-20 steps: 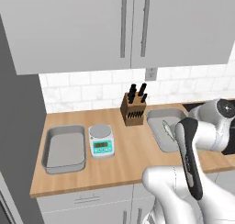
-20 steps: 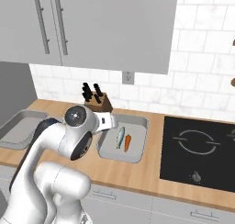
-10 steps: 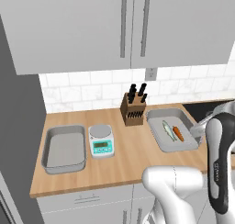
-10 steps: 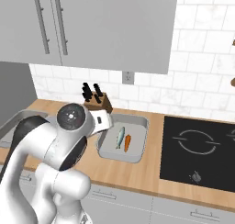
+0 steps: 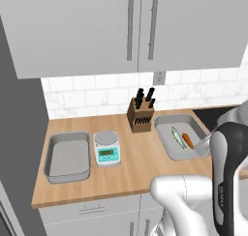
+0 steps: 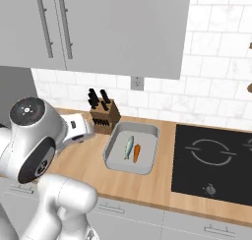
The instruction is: Place one carrot and one fish in each tupperware on the nearby counter, to pack two identical lunches.
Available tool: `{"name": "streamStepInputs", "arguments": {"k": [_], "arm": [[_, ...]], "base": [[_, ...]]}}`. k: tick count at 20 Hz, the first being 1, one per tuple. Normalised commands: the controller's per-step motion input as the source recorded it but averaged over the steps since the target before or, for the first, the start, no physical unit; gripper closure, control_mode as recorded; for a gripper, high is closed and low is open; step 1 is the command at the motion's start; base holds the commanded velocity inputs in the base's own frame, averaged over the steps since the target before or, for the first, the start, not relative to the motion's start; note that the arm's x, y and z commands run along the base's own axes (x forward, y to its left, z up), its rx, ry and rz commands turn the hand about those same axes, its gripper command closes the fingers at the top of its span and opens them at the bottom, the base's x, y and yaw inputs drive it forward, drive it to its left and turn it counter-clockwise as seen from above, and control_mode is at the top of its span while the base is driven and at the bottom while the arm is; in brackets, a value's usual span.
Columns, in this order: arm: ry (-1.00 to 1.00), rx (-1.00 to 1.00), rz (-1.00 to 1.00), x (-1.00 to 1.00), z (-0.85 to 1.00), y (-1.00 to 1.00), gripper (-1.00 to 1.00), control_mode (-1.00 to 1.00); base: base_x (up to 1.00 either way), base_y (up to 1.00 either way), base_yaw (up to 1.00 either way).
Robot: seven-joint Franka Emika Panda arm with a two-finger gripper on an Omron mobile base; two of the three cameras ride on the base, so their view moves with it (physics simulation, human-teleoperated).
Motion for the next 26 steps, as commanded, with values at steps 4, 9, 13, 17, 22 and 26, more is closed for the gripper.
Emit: {"name": "streamStepInputs", "arguments": {"k": [4,9,13,17,22,26], "arm": [[0.0,-0.05,-0.02,-0.42,-0.28,0.19,-1.0,1.0],[0.0,0.0,0.0,0.0,0.0,0.0,-1.0,1.0],[0.0,0.0,0.0,0.0,0.0,0.0,-1.0,1.0],[0.0,0.0,0.0,0.0,0.0,0.0,-1.0,1.0],[0.0,0.0,0.0,0.0,0.0,0.0,-1.0,1.0],[0.0,0.0,0.0,0.0,0.0,0.0,-1.0,1.0]], "base": [[-0.48,0.21,-0.01],[-1.0,0.42,-0.02],[-1.0,0.77,0.04],[-1.0,0.98,0.26],[-0.61,1.0,0.63],[-0.42,1.0,0.66]]}}
